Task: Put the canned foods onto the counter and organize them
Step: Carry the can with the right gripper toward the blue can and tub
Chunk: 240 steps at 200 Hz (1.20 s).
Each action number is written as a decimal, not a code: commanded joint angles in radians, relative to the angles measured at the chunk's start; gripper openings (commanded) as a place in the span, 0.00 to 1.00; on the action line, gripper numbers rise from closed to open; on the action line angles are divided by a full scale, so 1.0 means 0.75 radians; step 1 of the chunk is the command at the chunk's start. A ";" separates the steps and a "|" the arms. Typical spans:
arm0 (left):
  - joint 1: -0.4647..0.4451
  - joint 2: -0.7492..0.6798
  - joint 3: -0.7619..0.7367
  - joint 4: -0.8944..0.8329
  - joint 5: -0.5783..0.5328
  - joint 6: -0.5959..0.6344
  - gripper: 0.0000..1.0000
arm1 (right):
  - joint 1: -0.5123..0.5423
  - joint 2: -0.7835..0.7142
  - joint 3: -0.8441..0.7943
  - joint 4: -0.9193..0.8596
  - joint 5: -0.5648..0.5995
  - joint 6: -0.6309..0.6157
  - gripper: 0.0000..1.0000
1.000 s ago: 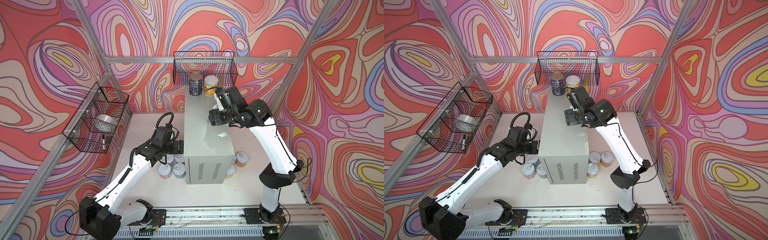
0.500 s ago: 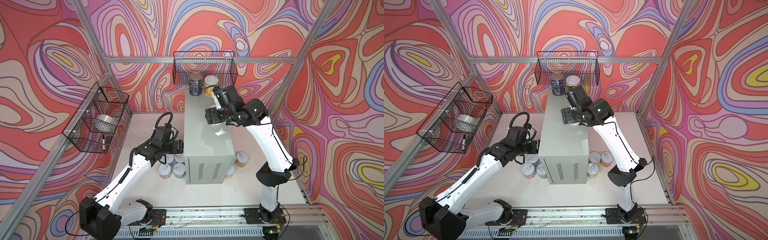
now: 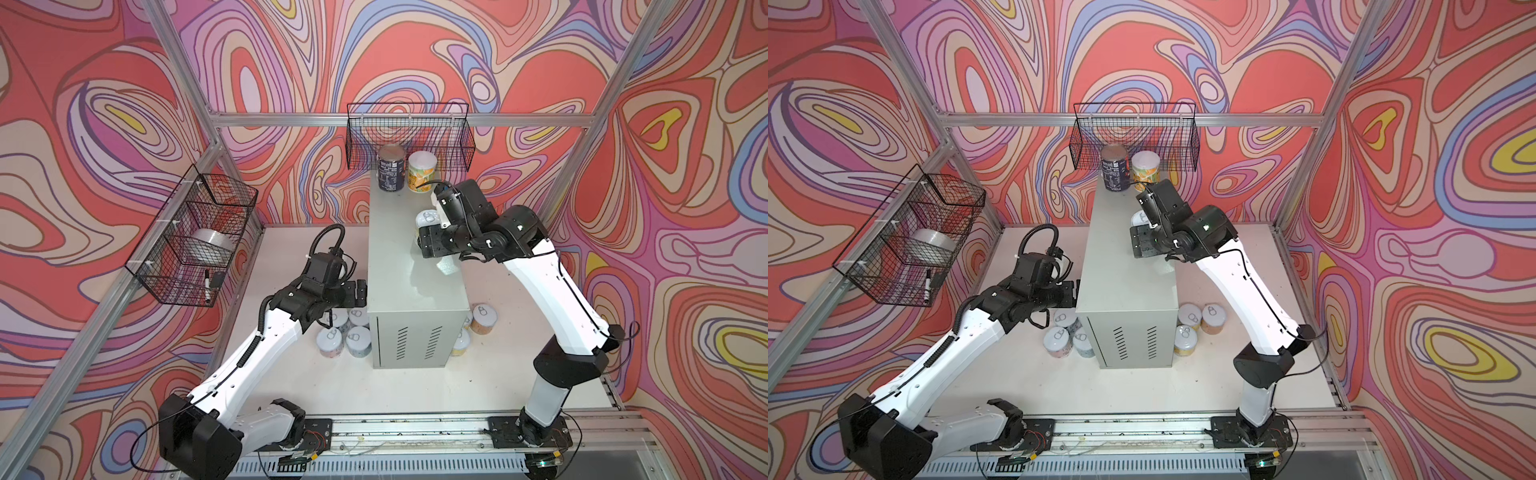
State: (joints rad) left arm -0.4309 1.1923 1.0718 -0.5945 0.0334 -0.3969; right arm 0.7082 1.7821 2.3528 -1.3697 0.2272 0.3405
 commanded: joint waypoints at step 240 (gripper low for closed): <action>0.017 0.000 -0.039 0.023 0.009 -0.023 0.95 | -0.084 0.215 -0.042 0.684 -0.113 -0.053 0.56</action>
State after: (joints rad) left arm -0.4236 1.1946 1.0576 -0.5823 0.0441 -0.4011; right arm 0.6659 1.8965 2.3016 -0.9325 0.1806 0.2966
